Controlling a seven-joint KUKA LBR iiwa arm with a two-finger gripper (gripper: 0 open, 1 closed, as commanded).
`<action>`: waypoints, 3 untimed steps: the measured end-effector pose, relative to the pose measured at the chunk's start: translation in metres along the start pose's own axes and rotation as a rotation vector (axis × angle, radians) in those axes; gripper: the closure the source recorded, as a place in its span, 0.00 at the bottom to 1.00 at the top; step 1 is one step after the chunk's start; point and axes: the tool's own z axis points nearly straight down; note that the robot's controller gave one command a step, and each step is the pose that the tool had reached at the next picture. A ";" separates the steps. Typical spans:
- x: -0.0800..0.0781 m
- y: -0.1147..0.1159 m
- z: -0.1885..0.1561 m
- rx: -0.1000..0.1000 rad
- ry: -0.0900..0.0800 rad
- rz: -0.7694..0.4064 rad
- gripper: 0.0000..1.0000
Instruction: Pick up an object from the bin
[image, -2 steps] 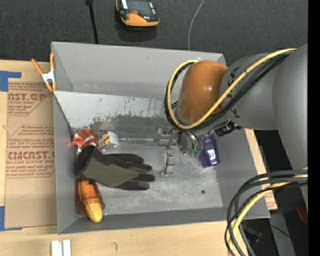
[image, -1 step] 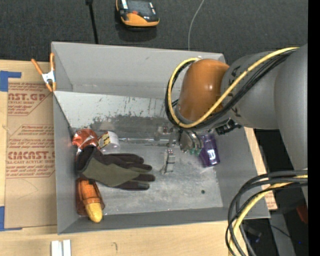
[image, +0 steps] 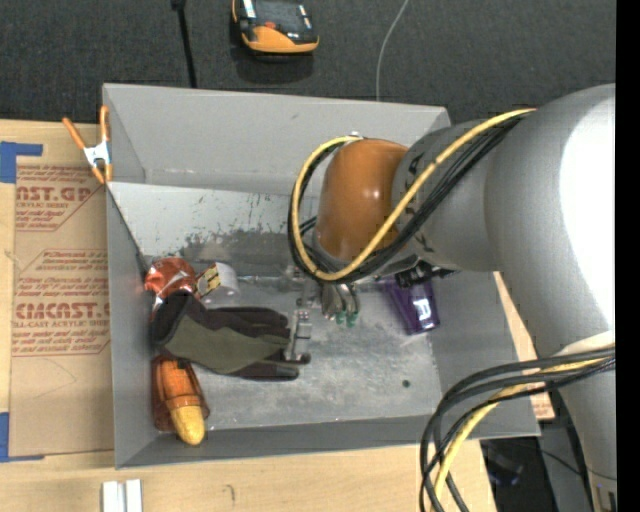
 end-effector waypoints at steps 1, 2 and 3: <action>0.036 -0.011 0.025 0.000 0.006 -0.114 1.00; 0.036 -0.011 0.025 0.000 0.006 -0.115 1.00; 0.037 0.004 -0.124 0.000 0.002 -0.143 1.00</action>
Offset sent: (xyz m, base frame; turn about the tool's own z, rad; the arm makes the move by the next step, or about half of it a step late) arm 0.0000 0.0000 0.0000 0.0000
